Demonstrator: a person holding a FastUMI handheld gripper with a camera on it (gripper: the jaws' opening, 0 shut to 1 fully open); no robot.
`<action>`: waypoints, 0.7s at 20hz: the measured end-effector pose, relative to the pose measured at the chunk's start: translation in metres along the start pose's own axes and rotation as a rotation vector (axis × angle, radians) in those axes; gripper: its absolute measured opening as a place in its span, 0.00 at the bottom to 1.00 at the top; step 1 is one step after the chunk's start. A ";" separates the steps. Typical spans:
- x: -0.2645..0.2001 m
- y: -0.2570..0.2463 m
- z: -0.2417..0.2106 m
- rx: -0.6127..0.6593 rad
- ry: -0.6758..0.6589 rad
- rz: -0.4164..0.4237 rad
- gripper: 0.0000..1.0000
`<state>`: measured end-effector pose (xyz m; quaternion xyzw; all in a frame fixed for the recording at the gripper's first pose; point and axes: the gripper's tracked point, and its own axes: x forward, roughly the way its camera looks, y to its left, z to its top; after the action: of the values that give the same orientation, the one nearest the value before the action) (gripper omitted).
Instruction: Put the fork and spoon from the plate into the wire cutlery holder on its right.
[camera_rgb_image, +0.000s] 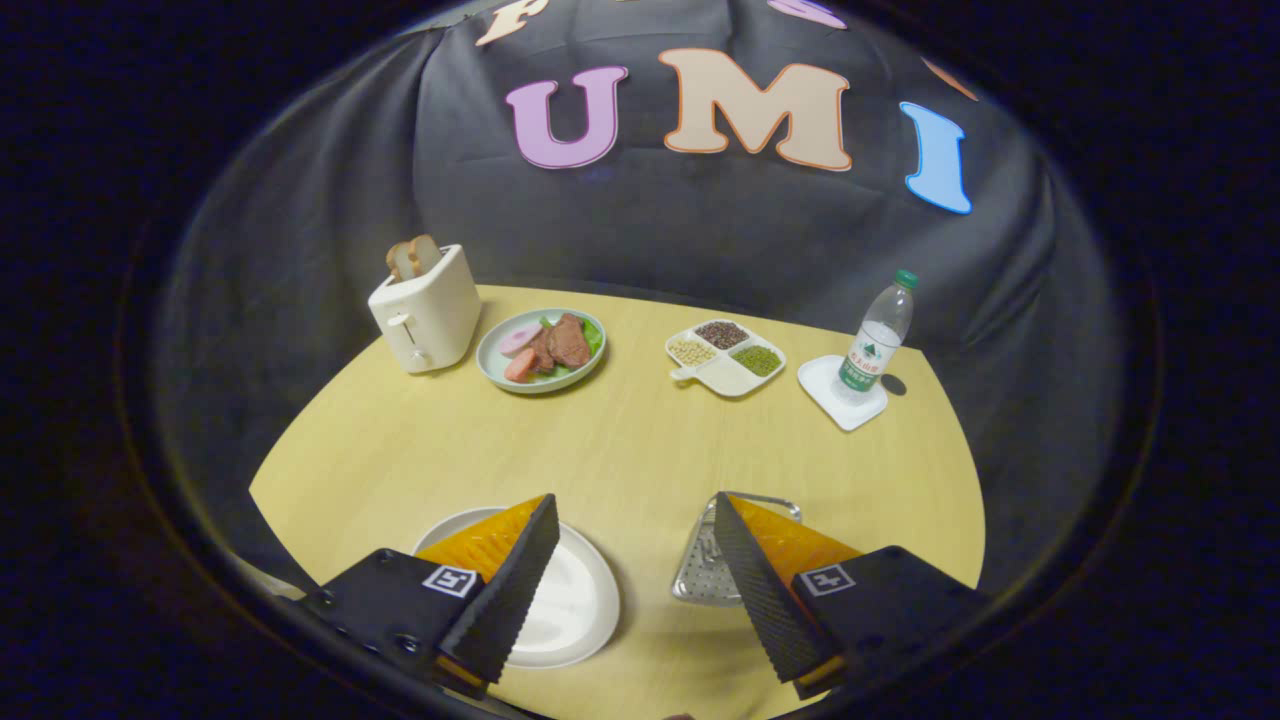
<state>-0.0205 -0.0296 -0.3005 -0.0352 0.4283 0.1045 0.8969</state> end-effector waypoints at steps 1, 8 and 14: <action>-0.001 0.005 0.002 -0.004 -0.027 0.004 1.00; -0.003 0.035 -0.003 0.027 -0.091 0.010 1.00; 0.011 0.065 -0.033 0.018 -0.069 0.023 1.00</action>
<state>-0.0530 0.0309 -0.3282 -0.0184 0.3982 0.1120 0.9102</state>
